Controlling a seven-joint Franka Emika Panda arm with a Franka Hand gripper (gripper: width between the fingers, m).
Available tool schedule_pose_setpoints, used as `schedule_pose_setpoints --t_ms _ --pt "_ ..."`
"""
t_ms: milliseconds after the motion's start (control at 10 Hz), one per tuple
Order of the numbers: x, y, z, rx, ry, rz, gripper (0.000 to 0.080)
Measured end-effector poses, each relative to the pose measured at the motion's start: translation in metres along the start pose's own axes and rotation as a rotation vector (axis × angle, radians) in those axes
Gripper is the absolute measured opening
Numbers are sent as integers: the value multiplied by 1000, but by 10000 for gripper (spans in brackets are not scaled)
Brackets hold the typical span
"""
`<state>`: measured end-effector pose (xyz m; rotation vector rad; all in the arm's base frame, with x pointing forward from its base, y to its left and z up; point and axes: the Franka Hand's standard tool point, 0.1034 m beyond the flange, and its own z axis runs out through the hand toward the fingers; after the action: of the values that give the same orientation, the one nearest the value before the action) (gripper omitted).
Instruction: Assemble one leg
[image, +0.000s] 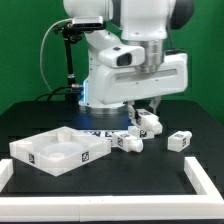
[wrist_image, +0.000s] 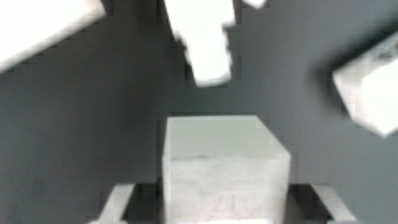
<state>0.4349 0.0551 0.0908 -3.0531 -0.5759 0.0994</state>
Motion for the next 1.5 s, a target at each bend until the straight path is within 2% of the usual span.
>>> schedule_pose_setpoints --t_ms 600,700,1000,1100,1200,1300,1400,1500 --pt "-2 0 4 1 1 9 284" --pt "-15 8 4 7 -4 -47 284" --pt "-92 42 5 39 -28 -130 284" --pt "-108 45 8 48 -38 -129 284" --pt "-116 48 11 48 -37 -130 284" --pt "-115 52 11 41 -27 -116 284" --pt "-119 45 21 27 -14 -128 284" --pt "-124 42 29 36 -29 -130 284"
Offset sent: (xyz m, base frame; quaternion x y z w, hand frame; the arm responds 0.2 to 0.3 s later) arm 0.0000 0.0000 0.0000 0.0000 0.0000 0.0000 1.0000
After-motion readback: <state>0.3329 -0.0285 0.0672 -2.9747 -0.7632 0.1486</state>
